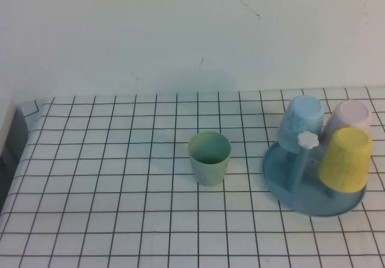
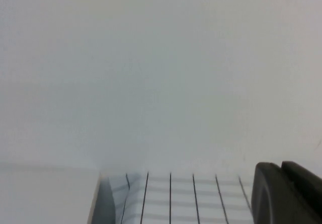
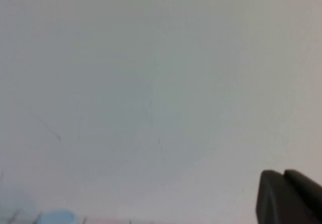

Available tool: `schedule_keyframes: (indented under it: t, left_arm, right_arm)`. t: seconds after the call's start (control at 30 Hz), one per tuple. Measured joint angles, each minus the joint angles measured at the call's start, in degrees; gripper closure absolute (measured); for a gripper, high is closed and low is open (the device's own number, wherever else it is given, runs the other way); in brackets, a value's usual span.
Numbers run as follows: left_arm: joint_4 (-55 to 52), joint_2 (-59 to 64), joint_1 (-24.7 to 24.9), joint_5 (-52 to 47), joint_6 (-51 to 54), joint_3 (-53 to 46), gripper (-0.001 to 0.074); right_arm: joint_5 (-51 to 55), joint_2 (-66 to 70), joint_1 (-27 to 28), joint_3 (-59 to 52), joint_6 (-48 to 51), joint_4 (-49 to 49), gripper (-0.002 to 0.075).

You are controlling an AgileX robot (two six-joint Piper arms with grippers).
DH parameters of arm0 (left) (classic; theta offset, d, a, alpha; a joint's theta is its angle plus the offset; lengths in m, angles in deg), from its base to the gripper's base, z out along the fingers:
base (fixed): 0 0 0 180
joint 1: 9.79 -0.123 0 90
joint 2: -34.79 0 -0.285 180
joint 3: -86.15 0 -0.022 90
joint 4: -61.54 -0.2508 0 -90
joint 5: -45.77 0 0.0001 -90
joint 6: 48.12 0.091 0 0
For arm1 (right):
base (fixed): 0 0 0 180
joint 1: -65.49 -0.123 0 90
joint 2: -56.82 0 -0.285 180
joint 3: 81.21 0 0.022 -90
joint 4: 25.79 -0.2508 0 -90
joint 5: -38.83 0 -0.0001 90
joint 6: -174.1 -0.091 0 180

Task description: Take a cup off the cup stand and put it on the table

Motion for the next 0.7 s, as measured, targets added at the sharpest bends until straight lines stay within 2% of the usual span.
schedule_keyframes:
  t: [0.13, 0.3, 0.5, 0.7]
  left_arm:
    - [0.91, 3.78, 0.00, -9.69, 5.01, 3.33, 0.0738]
    - [5.78, 5.93, 0.00, -15.55, 7.73, 3.70, 0.0738]
    - [7.26, 5.93, 0.00, -16.61, 7.73, 3.83, 0.0738]
    - [7.40, 5.93, 0.00, -16.96, 7.73, 3.83, 0.0738]
  right_arm:
    - [12.14, 10.13, 0.00, 8.63, 7.00, -1.33, 0.0729]
    - [24.97, 22.99, 0.00, 17.64, 20.85, -9.65, 0.0729]
    - [35.15, 37.83, 0.00, 27.01, 33.30, -20.70, 0.0729]
    - [45.20, 52.72, 0.00, 37.20, 40.44, -23.42, 0.0729]
